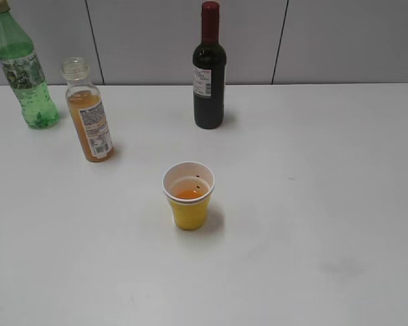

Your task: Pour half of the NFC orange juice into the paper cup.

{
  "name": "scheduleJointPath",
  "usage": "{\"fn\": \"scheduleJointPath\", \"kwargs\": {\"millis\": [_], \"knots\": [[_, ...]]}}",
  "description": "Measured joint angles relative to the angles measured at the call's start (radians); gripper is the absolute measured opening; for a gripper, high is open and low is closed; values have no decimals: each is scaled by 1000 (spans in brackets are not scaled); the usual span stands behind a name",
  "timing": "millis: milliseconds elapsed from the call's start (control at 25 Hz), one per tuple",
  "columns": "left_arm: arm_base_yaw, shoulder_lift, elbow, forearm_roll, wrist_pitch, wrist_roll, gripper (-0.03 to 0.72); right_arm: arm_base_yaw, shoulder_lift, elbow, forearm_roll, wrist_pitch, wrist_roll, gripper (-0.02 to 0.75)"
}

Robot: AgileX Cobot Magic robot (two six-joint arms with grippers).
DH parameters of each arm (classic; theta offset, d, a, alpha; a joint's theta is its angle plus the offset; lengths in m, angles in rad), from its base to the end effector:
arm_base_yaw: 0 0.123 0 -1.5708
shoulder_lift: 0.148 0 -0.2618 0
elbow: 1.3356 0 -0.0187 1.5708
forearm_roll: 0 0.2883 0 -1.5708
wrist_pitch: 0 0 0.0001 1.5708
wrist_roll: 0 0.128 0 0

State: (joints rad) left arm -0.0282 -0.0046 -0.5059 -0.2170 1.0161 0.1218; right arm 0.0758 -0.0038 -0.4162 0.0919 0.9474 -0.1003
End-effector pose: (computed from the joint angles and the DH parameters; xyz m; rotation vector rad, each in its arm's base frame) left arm 0.0835 -0.0258 0.2881 0.1536 1.9705 -0.1963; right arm 0.0984 0.0170 0.2628 -0.1703 2.0017 0.0936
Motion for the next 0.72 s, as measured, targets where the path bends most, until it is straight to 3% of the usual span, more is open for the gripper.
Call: {"fn": "scheduleJointPath", "kwargs": {"millis": [720], "knots": [[-33, 0, 0, 1, 3, -2, 585, 0, 0, 0, 0, 0, 0, 524]]}}
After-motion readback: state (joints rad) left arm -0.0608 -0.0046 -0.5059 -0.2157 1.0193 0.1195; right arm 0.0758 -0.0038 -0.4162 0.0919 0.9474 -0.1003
